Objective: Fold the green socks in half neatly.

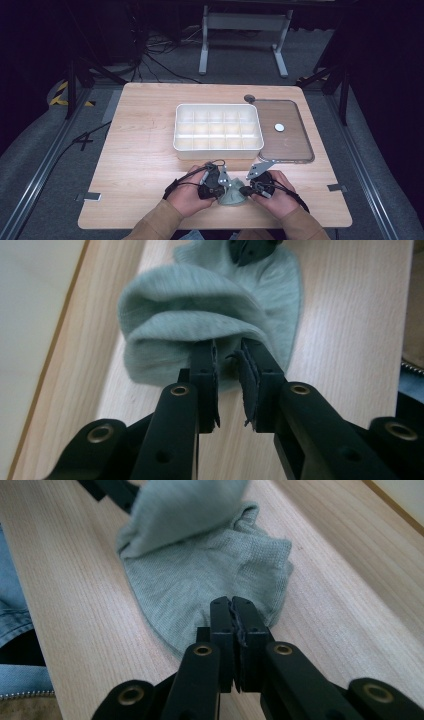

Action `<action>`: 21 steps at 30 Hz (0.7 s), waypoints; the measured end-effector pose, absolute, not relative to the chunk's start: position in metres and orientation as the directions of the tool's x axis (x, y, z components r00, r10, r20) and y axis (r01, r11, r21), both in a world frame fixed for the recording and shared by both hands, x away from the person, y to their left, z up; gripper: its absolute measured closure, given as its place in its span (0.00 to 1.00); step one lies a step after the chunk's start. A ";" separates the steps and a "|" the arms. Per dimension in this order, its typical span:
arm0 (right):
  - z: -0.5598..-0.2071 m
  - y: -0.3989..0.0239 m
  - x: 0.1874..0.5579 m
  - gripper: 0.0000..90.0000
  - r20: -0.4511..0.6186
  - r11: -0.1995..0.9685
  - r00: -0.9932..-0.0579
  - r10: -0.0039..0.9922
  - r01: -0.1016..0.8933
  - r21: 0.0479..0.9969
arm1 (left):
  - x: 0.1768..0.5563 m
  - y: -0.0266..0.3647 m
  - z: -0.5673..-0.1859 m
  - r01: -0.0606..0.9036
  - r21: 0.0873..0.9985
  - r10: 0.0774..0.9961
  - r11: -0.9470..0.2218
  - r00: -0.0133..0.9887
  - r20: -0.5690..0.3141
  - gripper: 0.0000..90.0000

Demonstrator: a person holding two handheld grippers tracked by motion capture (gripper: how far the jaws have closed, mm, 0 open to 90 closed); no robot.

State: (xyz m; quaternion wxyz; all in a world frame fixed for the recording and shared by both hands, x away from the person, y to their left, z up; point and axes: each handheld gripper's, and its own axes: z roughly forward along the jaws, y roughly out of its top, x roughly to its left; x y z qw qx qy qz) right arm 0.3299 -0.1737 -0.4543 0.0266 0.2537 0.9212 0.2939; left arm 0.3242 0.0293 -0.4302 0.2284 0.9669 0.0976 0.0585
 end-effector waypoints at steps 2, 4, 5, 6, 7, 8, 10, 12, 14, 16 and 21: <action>-0.455 -0.174 0.330 0.99 0.101 0.694 -0.867 0.488 0.456 0.557 | 0.323 0.025 -0.432 0.161 0.453 0.210 -0.877 0.976 0.060 0.84; -0.455 -0.174 0.329 0.99 0.102 0.690 -0.866 0.489 0.456 0.561 | 0.323 0.022 -0.435 0.160 0.452 0.204 -0.878 0.978 0.051 0.82; -0.455 -0.174 0.329 0.99 0.101 0.690 -0.866 0.490 0.457 0.561 | 0.323 0.021 -0.436 0.160 0.454 0.201 -0.876 0.979 0.044 0.80; -0.455 -0.174 0.329 0.99 0.100 0.690 -0.866 0.490 0.456 0.561 | 0.323 0.021 -0.436 0.160 0.454 0.201 -0.876 0.979 0.044 0.76; -0.455 -0.174 0.329 0.99 0.100 0.690 -0.866 0.490 0.456 0.561 | 0.322 0.020 -0.437 0.178 0.455 0.211 -0.872 0.977 0.022 0.76; -0.455 -0.174 0.329 0.99 0.101 0.690 -0.866 0.491 0.457 0.561 | 0.321 0.019 -0.437 0.183 0.455 0.214 -0.872 0.977 0.017 0.71; -0.455 -0.174 0.329 0.99 0.101 0.689 -0.865 0.492 0.458 0.561 | 0.320 0.016 -0.438 0.204 0.449 0.232 -0.870 0.973 0.007 0.65; -0.455 -0.174 0.329 0.99 0.101 0.689 -0.864 0.494 0.460 0.560 | 0.320 0.013 -0.441 0.233 0.443 0.264 -0.866 0.965 0.008 0.66; -0.455 -0.174 0.329 0.99 0.102 0.689 -0.863 0.495 0.461 0.560 | 0.320 0.011 -0.442 0.236 0.441 0.270 -0.866 0.963 0.017 0.67; -0.455 -0.173 0.329 0.99 0.101 0.690 -0.863 0.495 0.460 0.559 | 0.319 0.008 -0.443 0.252 0.438 0.292 -0.863 0.956 0.025 0.68; -0.455 -0.173 0.329 0.99 0.099 0.691 -0.864 0.493 0.459 0.559 | 0.320 0.008 -0.442 0.281 0.443 0.328 -0.851 0.944 0.032 0.79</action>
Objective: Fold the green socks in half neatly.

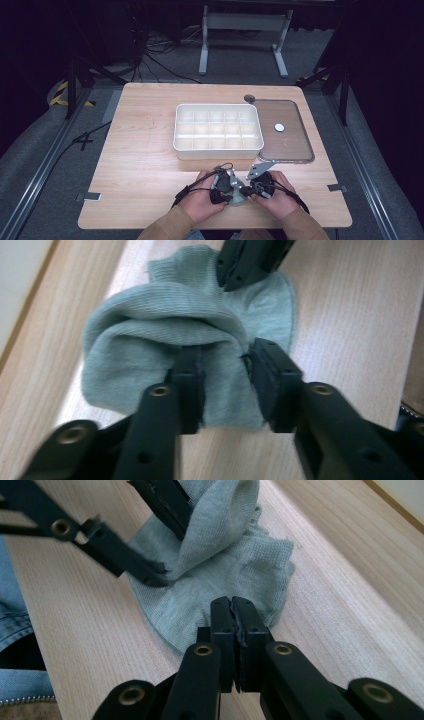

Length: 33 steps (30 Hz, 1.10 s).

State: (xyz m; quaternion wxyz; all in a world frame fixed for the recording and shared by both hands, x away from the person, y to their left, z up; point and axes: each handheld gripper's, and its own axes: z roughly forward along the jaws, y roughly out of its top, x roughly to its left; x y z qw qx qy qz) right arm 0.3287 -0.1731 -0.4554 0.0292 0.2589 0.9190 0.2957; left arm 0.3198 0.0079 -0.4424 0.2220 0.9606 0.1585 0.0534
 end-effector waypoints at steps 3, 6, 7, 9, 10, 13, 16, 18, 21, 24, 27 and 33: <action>-0.456 -0.173 0.328 0.99 0.100 0.690 -0.863 0.494 0.460 0.559 | 0.320 0.010 -0.441 0.268 0.457 0.311 -0.848 0.950 0.020 0.96; -0.456 -0.173 0.328 0.99 0.099 0.688 -0.861 0.499 0.464 0.558 | 0.318 0.011 -0.438 0.251 0.462 0.301 -0.851 0.953 0.038 0.99; -0.456 -0.173 0.328 0.99 0.098 0.689 -0.861 0.499 0.463 0.557 | 0.317 0.011 -0.438 0.255 0.462 0.304 -0.849 0.952 0.032 0.99; -0.456 -0.173 0.328 0.99 0.098 0.688 -0.860 0.501 0.464 0.557 | 0.317 0.011 -0.438 0.264 0.462 0.309 -0.847 0.951 0.024 0.98; -0.456 -0.173 0.328 0.99 0.098 0.688 -0.860 0.501 0.464 0.557 | 0.317 0.010 -0.439 0.270 0.472 0.316 -0.839 0.949 0.019 0.96; -0.456 -0.173 0.328 0.99 0.099 0.687 -0.859 0.503 0.466 0.558 | 0.316 0.009 -0.440 0.292 0.478 0.329 -0.828 0.944 -0.008 0.74; -0.456 -0.173 0.328 0.99 0.098 0.687 -0.859 0.502 0.466 0.557 | 0.316 0.005 -0.441 0.305 0.470 0.354 -0.828 0.935 0.016 0.73; -0.456 -0.173 0.328 0.99 0.096 0.689 -0.861 0.499 0.462 0.559 | 0.316 0.003 -0.444 0.335 0.472 0.396 -0.815 0.918 0.032 0.74; -0.456 -0.173 0.328 0.99 0.098 0.694 -0.865 0.493 0.458 0.556 | 0.315 -0.003 -0.446 0.360 0.464 0.441 -0.809 0.894 0.076 0.75; -0.456 -0.172 0.328 1.00 0.095 0.692 -0.861 0.499 0.462 0.555 | 0.316 -0.004 -0.447 0.370 0.470 0.452 -0.801 0.889 0.072 0.82; -0.455 -0.173 0.328 1.00 0.106 0.692 -0.865 0.490 0.460 0.556 | 0.316 -0.001 -0.446 0.375 0.486 0.449 -0.790 0.892 0.042 0.96; -0.456 -0.173 0.328 1.00 0.104 0.686 -0.859 0.501 0.468 0.557 | 0.315 0.005 -0.440 0.343 0.499 0.407 -0.796 0.913 0.022 0.97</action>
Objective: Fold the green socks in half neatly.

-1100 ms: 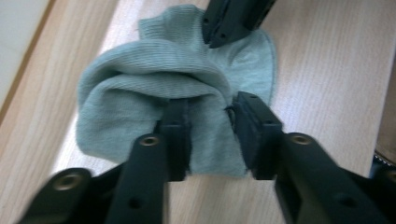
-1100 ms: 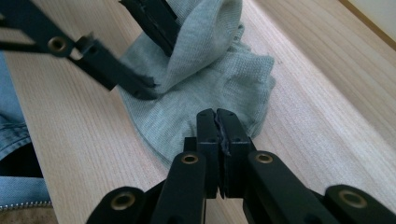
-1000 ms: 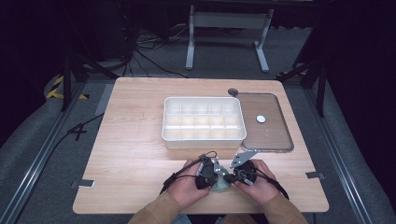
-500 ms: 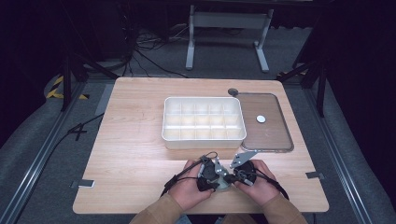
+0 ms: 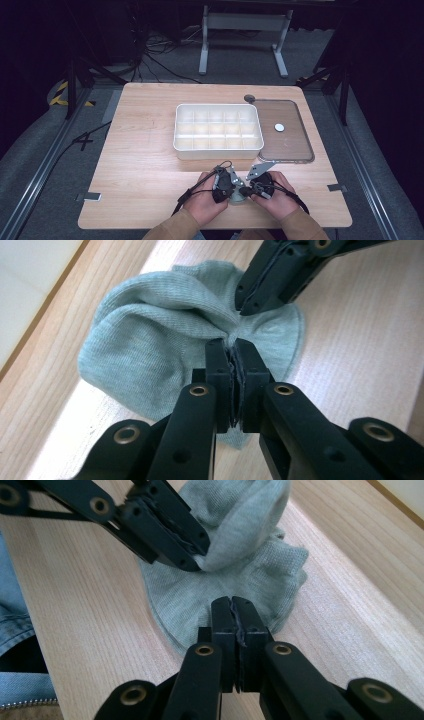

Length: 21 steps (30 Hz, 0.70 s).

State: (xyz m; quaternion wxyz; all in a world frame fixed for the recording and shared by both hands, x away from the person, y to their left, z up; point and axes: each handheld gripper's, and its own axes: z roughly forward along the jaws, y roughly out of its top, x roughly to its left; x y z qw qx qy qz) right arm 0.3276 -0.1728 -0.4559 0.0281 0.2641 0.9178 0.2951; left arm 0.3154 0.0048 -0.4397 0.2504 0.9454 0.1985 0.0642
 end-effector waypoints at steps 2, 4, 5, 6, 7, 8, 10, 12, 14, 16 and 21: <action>-0.457 -0.174 0.328 1.00 0.116 0.678 -0.856 0.504 0.475 0.561 | 0.312 0.008 -0.435 0.319 0.515 0.369 -0.796 0.930 -0.006 0.97; -0.457 -0.174 0.328 1.00 0.117 0.678 -0.855 0.505 0.477 0.560 | 0.311 0.008 -0.434 0.301 0.511 0.346 -0.805 0.938 -0.007 0.97; -0.457 -0.174 0.328 1.00 0.123 0.673 -0.853 0.507 0.481 0.561 | 0.309 0.008 -0.433 0.295 0.503 0.332 -0.813 0.943 -0.017 0.97; -0.457 -0.174 0.328 1.00 0.131 0.666 -0.847 0.515 0.492 0.560 | 0.308 0.007 -0.436 0.278 0.495 0.302 -0.823 0.953 -0.033 0.97; -0.457 -0.174 0.328 1.00 0.140 0.661 -0.842 0.520 0.501 0.559 | 0.308 0.006 -0.438 0.279 0.493 0.300 -0.824 0.953 -0.038 0.97; -0.457 -0.175 0.328 1.00 0.138 0.662 -0.843 0.519 0.499 0.560 | 0.308 0.005 -0.440 0.275 0.480 0.292 -0.833 0.955 -0.040 0.97; -0.457 -0.175 0.328 1.00 0.135 0.664 -0.847 0.514 0.492 0.563 | 0.309 0.004 -0.443 0.276 0.473 0.288 -0.836 0.956 -0.050 0.96; -0.457 -0.175 0.328 0.99 0.136 0.664 -0.847 0.514 0.493 0.563 | 0.311 0.005 -0.445 0.289 0.479 0.292 -0.829 0.954 -0.070 0.95; -0.457 -0.176 0.329 0.99 0.137 0.664 -0.849 0.510 0.490 0.564 | 0.313 0.006 -0.446 0.296 0.479 0.293 -0.826 0.953 -0.083 0.93; -0.454 -0.178 0.329 0.96 0.152 0.658 -0.846 0.511 0.498 0.565 | 0.314 0.008 -0.446 0.308 0.493 0.294 -0.813 0.950 -0.109 0.87; -0.436 -0.190 0.328 0.95 0.133 0.628 -0.836 0.532 0.495 0.601 | 0.309 0.017 -0.435 0.347 0.522 0.308 -0.779 0.937 -0.162 0.67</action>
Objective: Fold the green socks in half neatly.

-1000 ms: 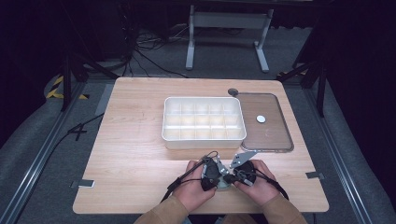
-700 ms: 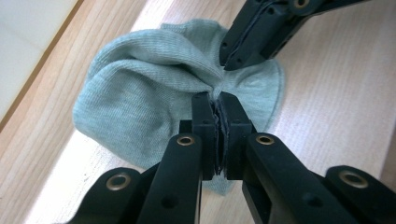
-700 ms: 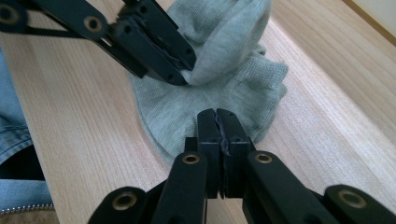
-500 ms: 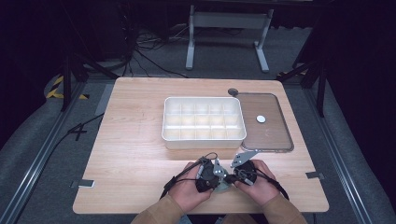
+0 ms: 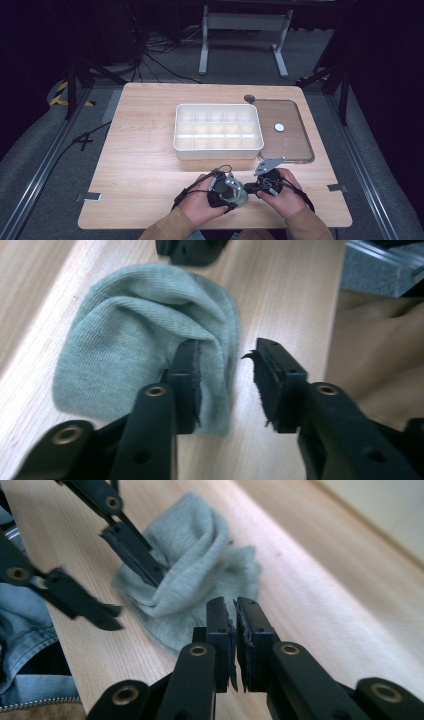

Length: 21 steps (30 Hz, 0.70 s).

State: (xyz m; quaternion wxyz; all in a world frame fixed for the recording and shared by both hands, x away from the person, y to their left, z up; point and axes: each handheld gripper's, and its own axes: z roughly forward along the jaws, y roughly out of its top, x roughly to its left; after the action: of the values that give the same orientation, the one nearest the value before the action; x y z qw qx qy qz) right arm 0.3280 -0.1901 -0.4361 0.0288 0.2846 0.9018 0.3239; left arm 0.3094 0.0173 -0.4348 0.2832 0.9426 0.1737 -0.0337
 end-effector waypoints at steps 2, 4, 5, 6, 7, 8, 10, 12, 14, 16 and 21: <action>-0.431 -0.193 0.328 0.94 0.126 0.620 -0.834 0.538 0.492 0.611 | 0.309 0.027 -0.427 0.368 0.536 0.321 -0.760 0.929 -0.182 0.65; -0.425 -0.194 0.328 0.94 0.120 0.612 -0.836 0.536 0.483 0.626 | 0.309 0.034 -0.422 0.378 0.551 0.335 -0.744 0.924 -0.182 0.65; -0.425 -0.194 0.328 0.94 0.120 0.612 -0.836 0.536 0.483 0.626 | 0.309 0.034 -0.422 0.378 0.551 0.335 -0.744 0.924 -0.182 0.66; -0.422 -0.193 0.328 0.94 0.117 0.609 -0.839 0.532 0.475 0.635 | 0.310 0.039 -0.419 0.385 0.556 0.348 -0.736 0.921 -0.177 0.66; -0.416 -0.187 0.326 0.94 0.106 0.606 -0.850 0.516 0.450 0.656 | 0.311 0.043 -0.417 0.396 0.556 0.361 -0.731 0.916 -0.176 0.70; -0.414 -0.185 0.325 0.94 0.105 0.604 -0.854 0.510 0.442 0.663 | 0.314 0.050 -0.415 0.404 0.566 0.385 -0.719 0.909 -0.159 0.72; -0.412 -0.181 0.325 0.94 0.100 0.602 -0.861 0.498 0.426 0.675 | 0.315 0.053 -0.414 0.407 0.569 0.399 -0.715 0.905 -0.147 0.77; -0.410 -0.171 0.324 0.94 0.093 0.600 -0.877 0.472 0.397 0.694 | 0.318 0.058 -0.414 0.423 0.573 0.433 -0.702 0.892 -0.129 0.80; -0.412 -0.162 0.324 0.94 0.087 0.605 -0.891 0.446 0.371 0.704 | 0.320 0.058 -0.417 0.415 0.589 0.443 -0.694 0.890 -0.104 0.83; -0.416 -0.153 0.324 0.95 0.086 0.613 -0.897 0.434 0.364 0.701 | 0.322 0.052 -0.421 0.395 0.581 0.437 -0.711 0.897 -0.075 0.88; -0.432 -0.143 0.330 0.95 0.089 0.644 -0.894 0.440 0.383 0.662 | 0.333 0.039 -0.444 0.373 0.524 0.429 -0.766 0.903 -0.016 0.93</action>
State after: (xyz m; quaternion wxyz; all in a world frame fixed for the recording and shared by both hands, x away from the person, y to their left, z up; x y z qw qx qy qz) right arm 0.3302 -0.1430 -0.4317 0.0400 0.2270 0.9058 0.3555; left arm 0.3325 0.0394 -0.4442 0.2674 0.9381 0.2138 0.0521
